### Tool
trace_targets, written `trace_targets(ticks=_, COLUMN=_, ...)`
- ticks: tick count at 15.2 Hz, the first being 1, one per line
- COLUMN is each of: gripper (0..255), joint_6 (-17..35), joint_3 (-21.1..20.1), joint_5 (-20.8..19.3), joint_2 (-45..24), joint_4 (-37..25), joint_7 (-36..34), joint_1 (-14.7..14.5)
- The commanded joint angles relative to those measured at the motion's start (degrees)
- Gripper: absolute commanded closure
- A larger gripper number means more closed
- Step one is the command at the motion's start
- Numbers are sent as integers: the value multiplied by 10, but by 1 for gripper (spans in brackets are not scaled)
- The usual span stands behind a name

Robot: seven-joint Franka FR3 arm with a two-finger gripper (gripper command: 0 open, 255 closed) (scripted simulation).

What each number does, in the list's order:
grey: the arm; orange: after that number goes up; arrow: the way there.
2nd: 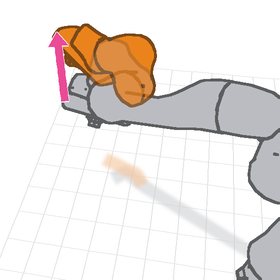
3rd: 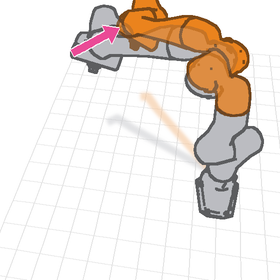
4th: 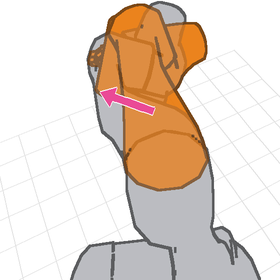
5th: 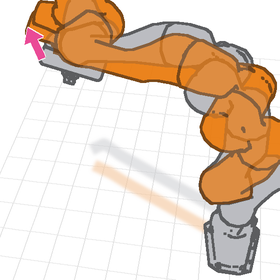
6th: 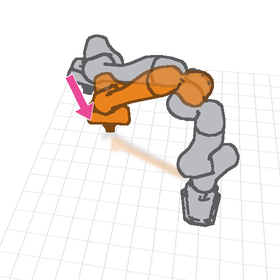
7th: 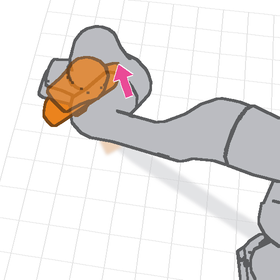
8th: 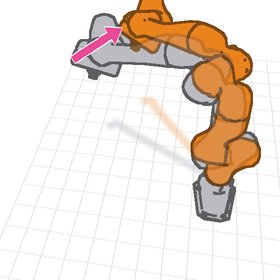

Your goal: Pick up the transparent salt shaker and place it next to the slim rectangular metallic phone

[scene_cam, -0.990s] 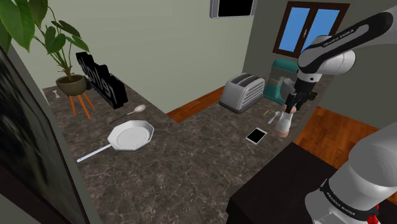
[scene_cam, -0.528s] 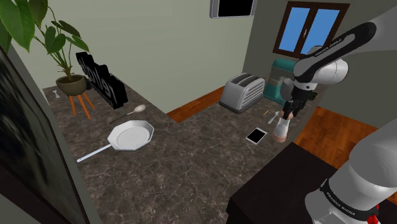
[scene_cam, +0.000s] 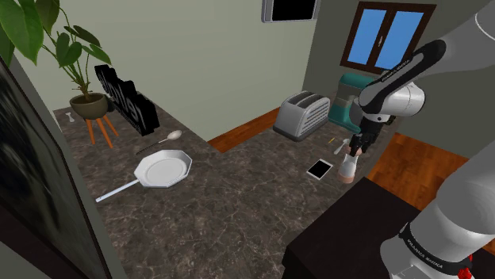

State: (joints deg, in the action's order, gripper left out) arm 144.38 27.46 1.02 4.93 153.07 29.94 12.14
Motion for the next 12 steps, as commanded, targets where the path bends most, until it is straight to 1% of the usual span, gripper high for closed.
trace_targets(ticks=1, gripper=255, joint_6=21, joint_3=1, joint_5=19, joint_2=-22, joint_4=0, joint_7=13, joint_1=-5)
trace_targets(ticks=6, gripper=255, joint_6=62, joint_3=-3, joint_5=68, joint_2=-69, joint_4=1, joint_7=50, joint_1=-11)
trace_targets(ticks=12, gripper=255, joint_6=62, joint_3=-3, joint_5=68, joint_2=-69, joint_4=1, joint_7=50, joint_1=-10)
